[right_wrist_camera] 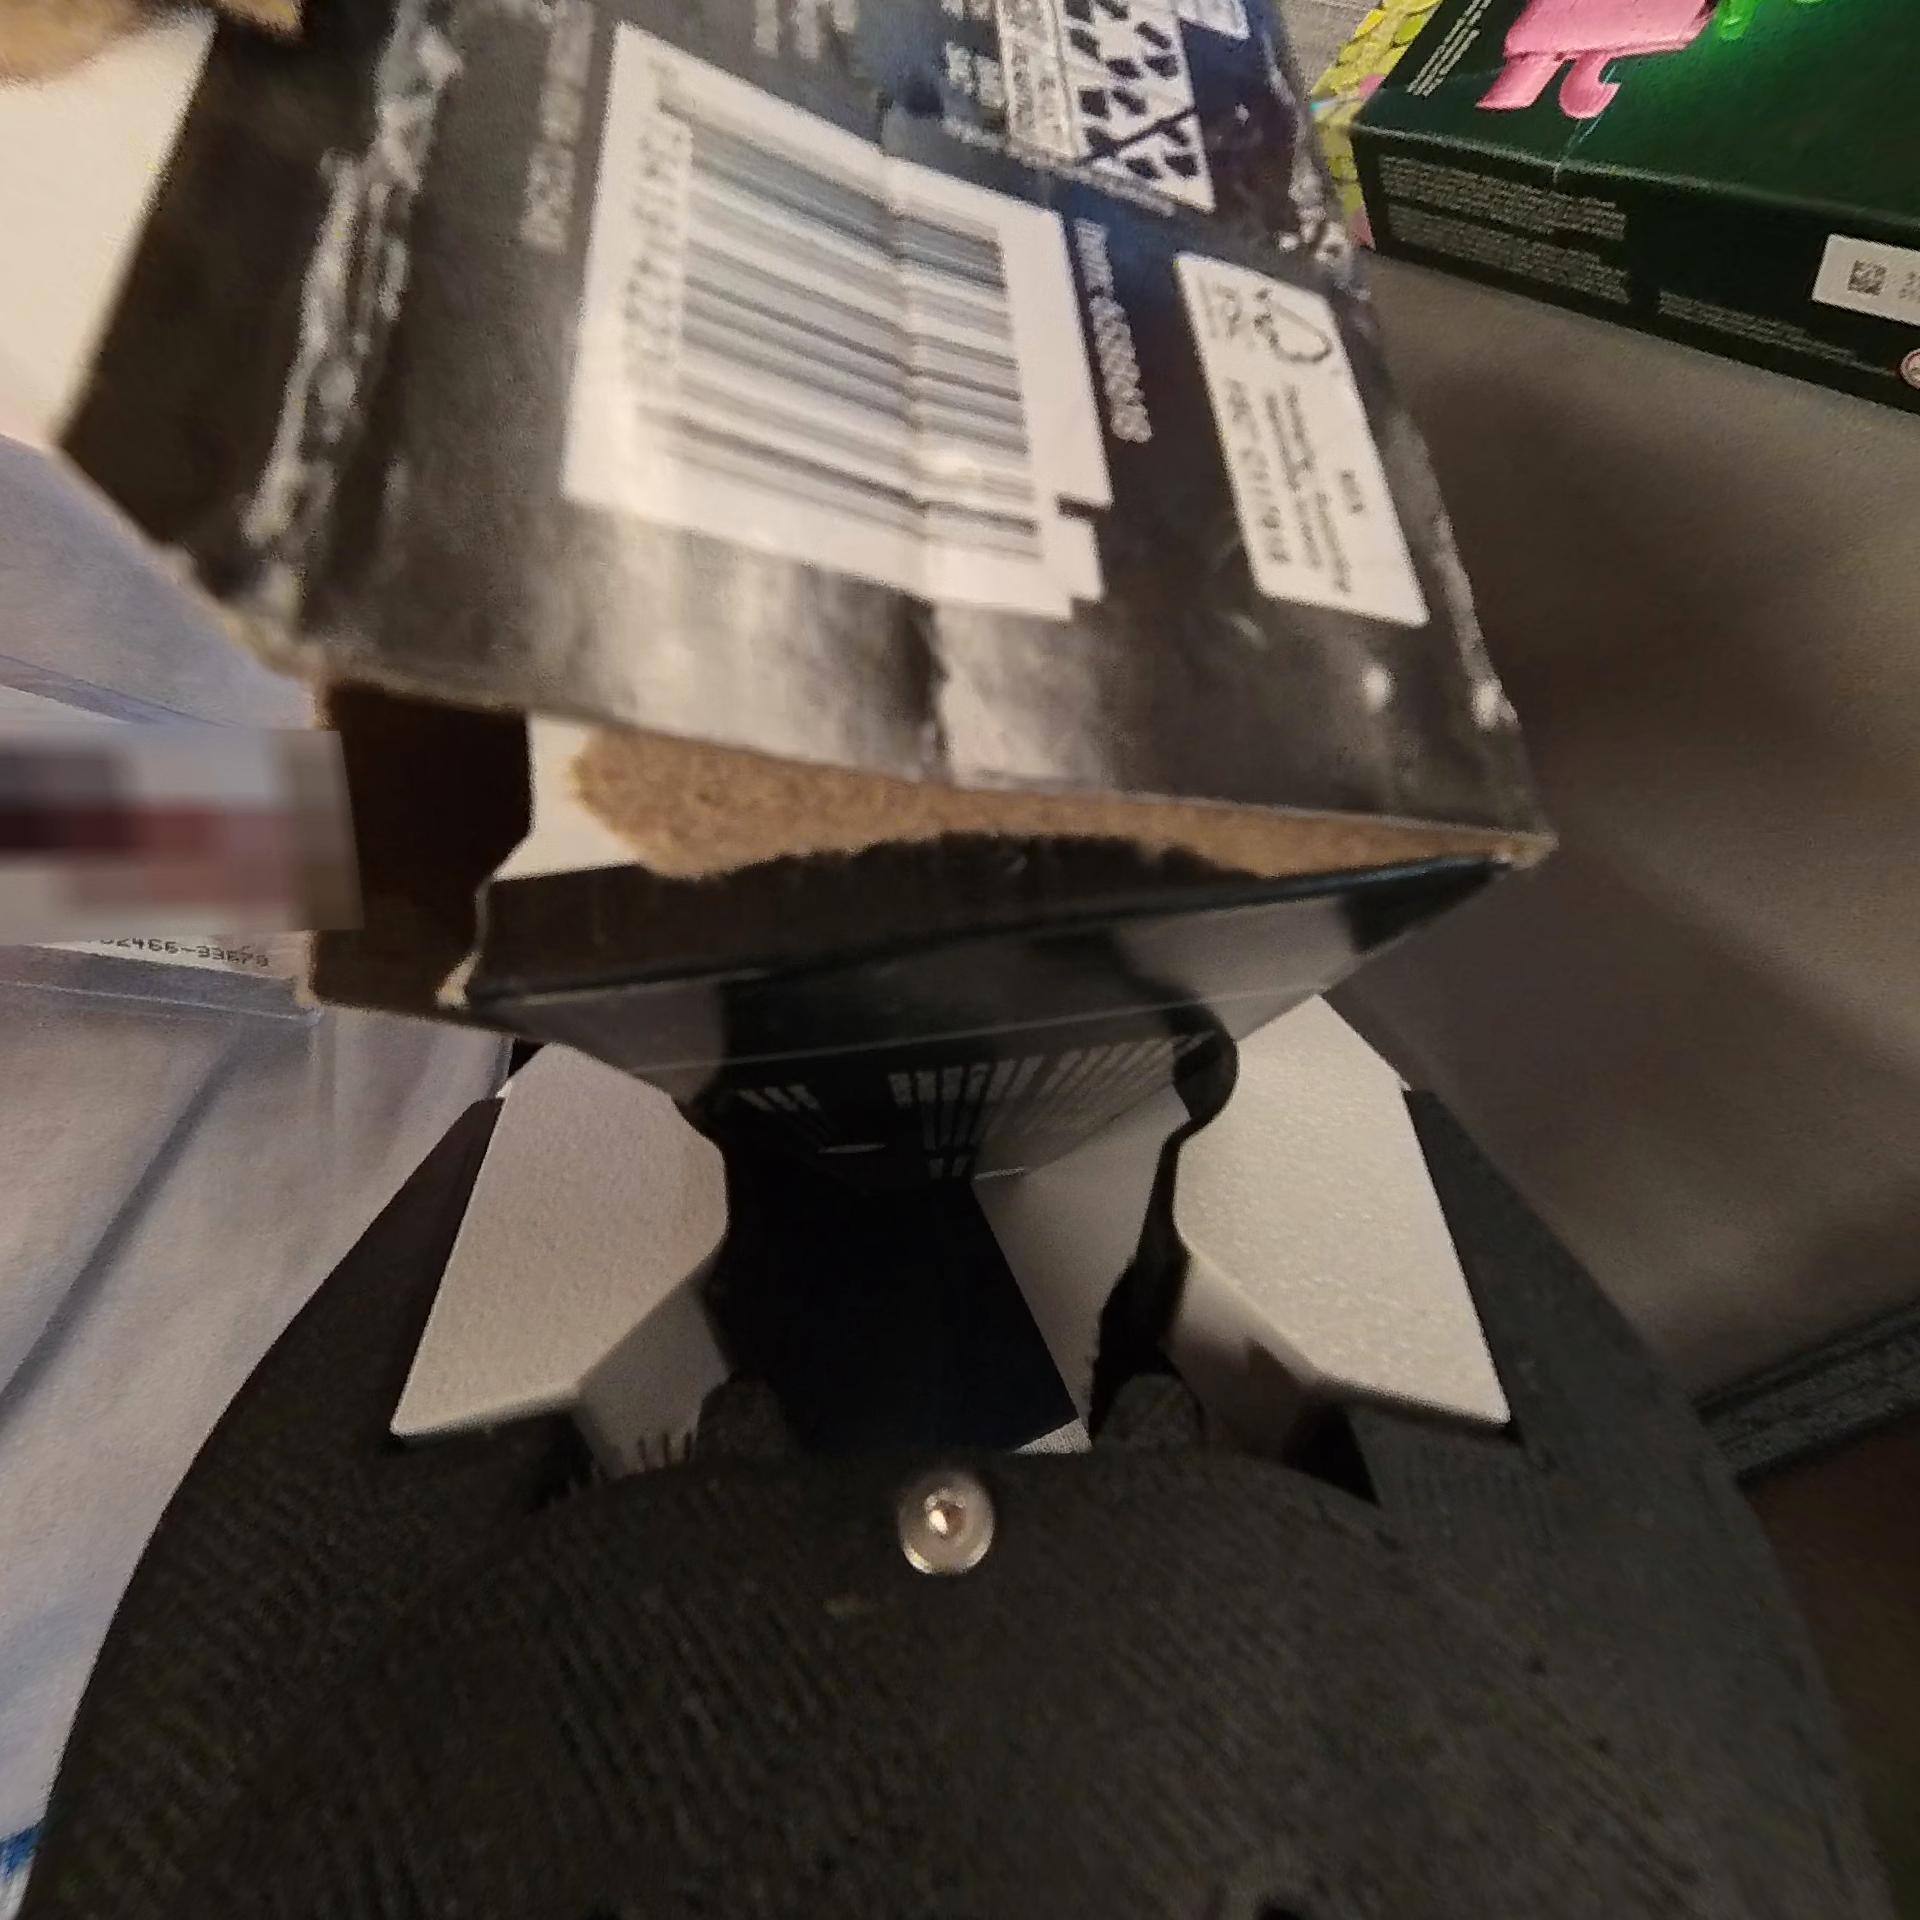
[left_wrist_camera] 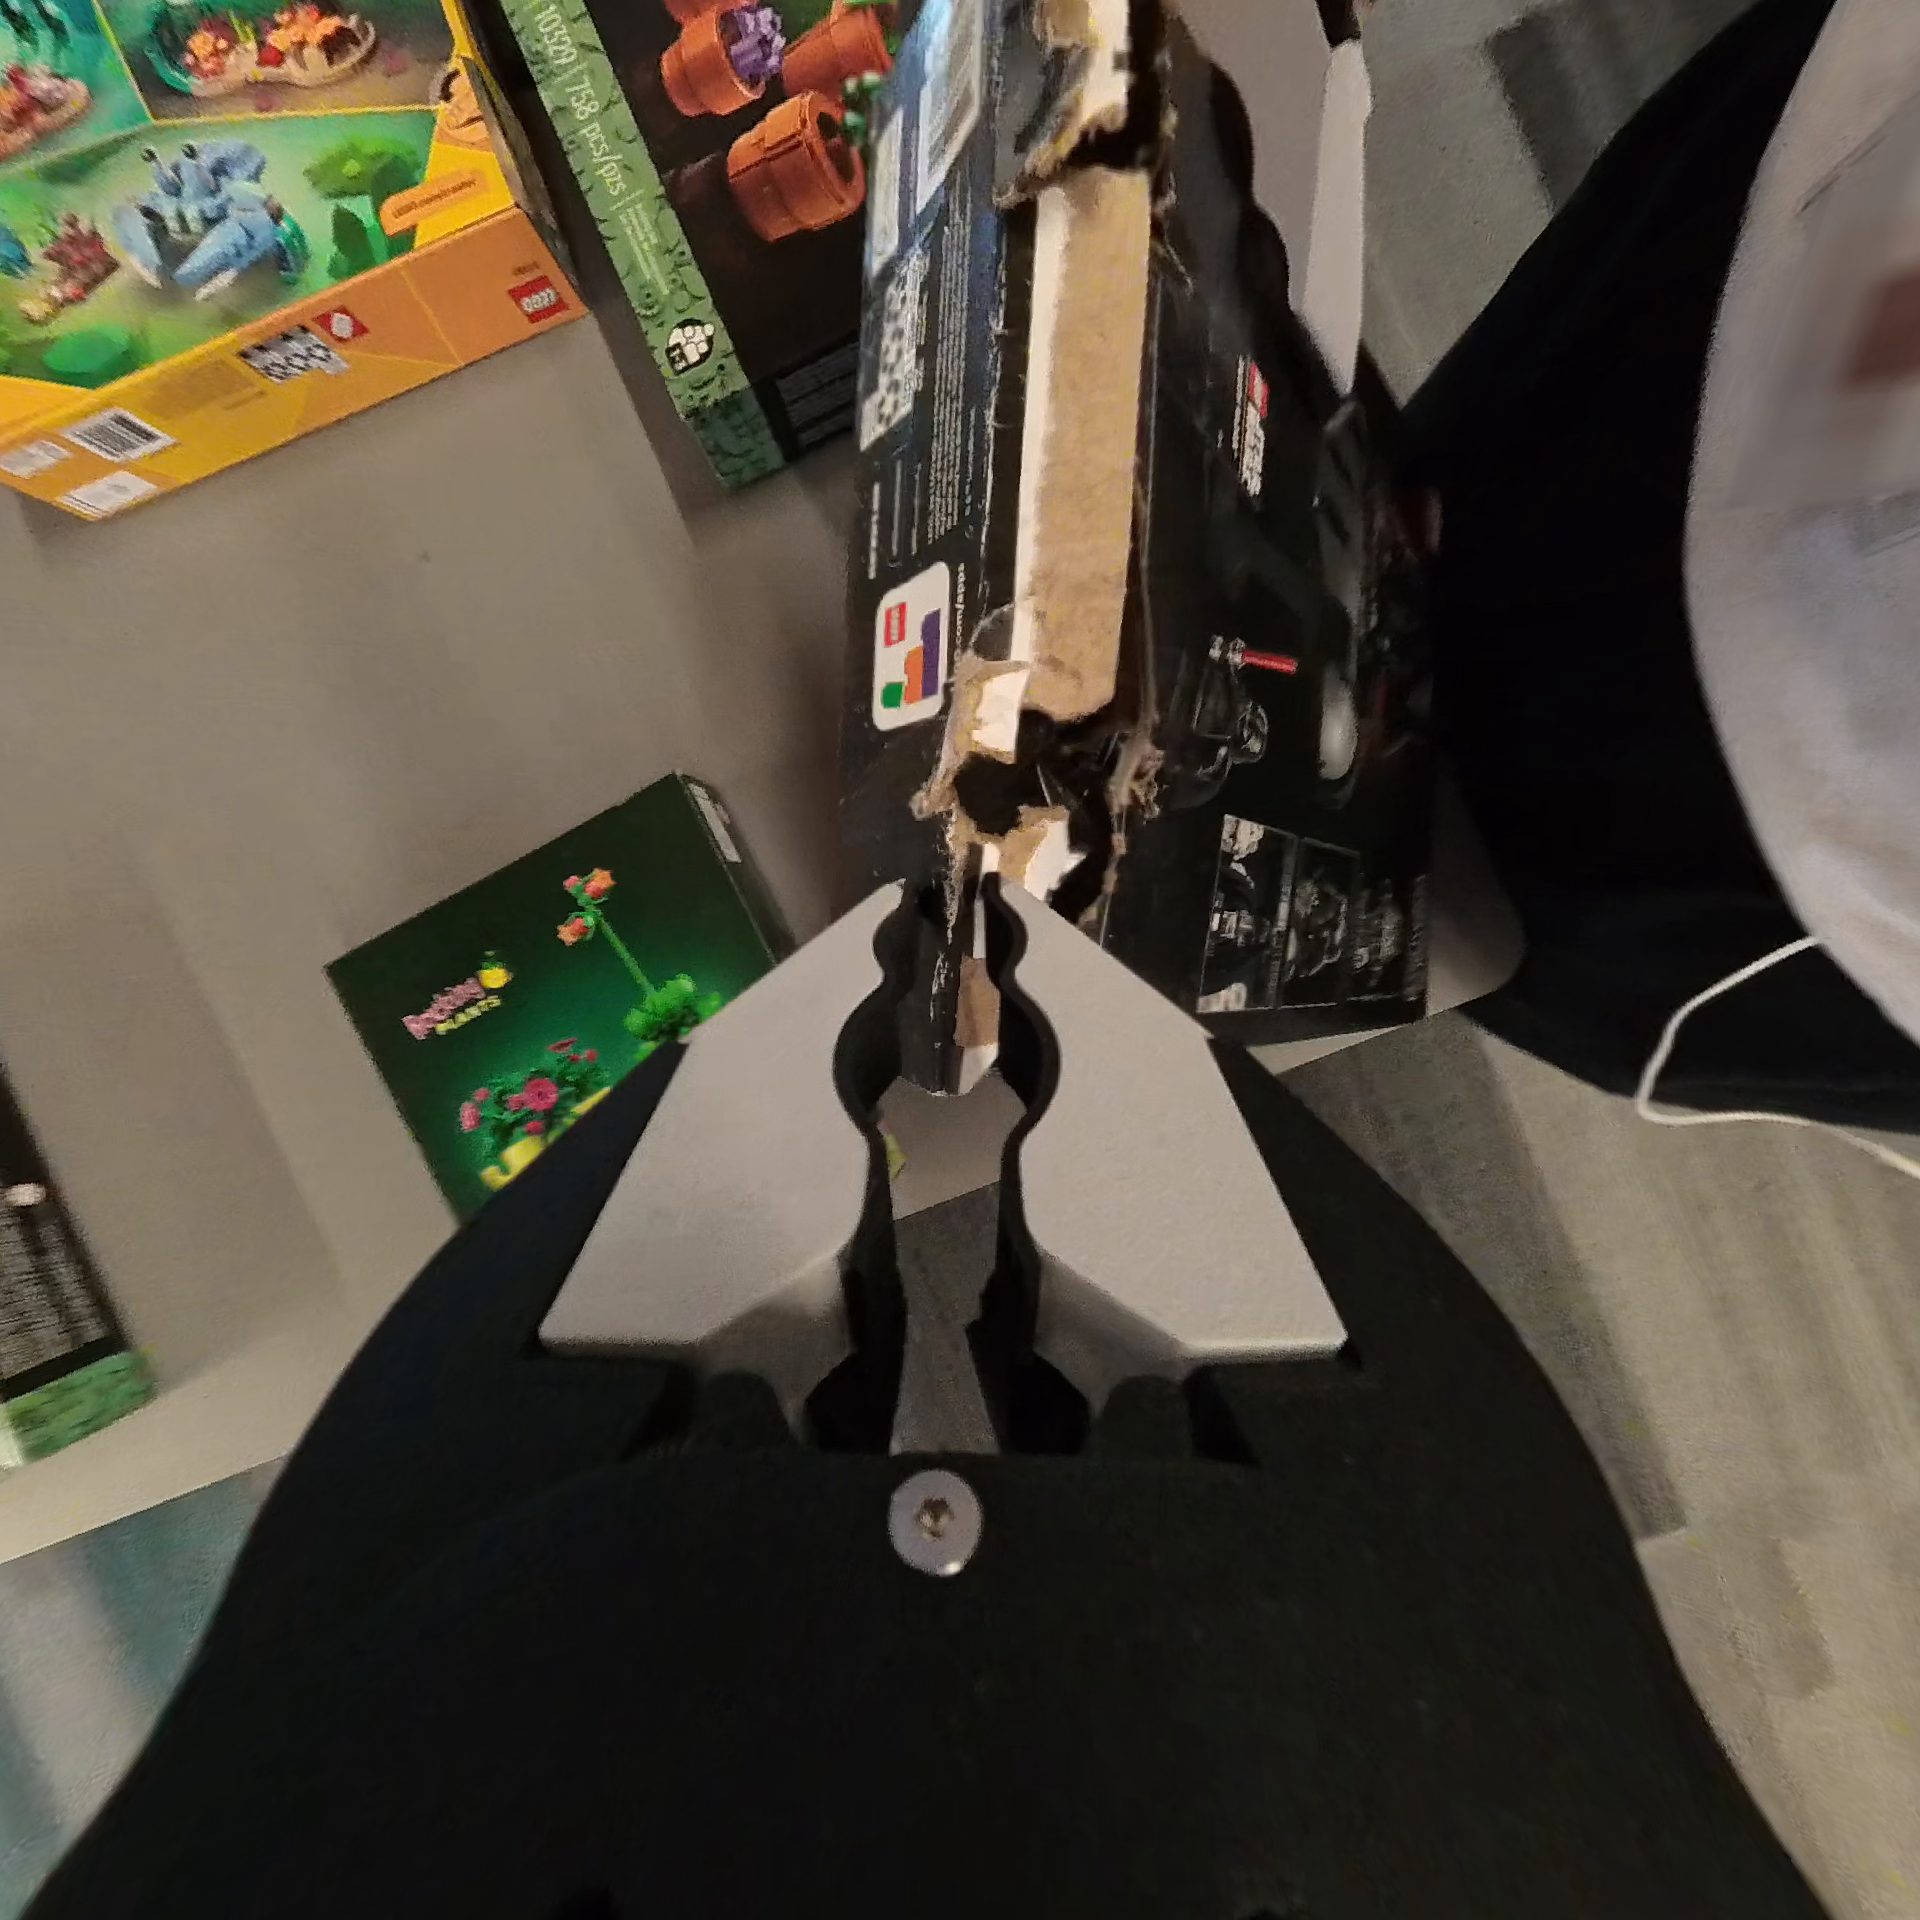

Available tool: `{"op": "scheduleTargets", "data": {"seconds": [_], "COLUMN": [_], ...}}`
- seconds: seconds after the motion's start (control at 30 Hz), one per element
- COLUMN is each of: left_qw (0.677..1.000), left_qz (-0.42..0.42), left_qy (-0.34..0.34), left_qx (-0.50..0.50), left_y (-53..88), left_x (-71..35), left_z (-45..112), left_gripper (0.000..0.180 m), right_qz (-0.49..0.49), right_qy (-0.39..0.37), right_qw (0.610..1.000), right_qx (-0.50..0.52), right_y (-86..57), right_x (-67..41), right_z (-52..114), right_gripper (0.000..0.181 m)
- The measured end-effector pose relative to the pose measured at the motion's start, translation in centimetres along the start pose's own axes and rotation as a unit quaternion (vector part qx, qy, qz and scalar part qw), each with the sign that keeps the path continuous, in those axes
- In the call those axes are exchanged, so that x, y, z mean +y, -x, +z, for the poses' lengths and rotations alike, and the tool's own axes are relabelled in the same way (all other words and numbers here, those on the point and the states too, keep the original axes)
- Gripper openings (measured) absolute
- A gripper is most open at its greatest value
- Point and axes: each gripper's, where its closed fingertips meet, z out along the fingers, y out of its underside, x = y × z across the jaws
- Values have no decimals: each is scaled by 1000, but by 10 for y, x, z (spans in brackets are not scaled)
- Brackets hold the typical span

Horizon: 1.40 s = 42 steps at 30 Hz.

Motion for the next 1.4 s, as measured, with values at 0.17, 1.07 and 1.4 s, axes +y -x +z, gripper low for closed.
{"op": "scheduleTargets", "data": {"seconds": [0.17, 1.07, 1.4], "left_qw": [1000, 997, 983], "left_qz": [-22, -61, -173], "left_qy": [-19, -14, -58], "left_qx": [8, -41, -8], "left_y": [-4, -1, 12], "left_x": [0, 6, 9], "left_z": [-2, 11, 24], "left_gripper": [9, 22, 23], "right_qz": [-6, 0, 41], "right_qy": [3, 33, 24], "right_qw": [1000, 999, 998], "right_qx": [-1, -13, -32], "right_y": [1, -7, -22], "right_x": [0, 1, -1], "right_z": [1, 2, 3], "right_gripper": [85, 86, 86]}}
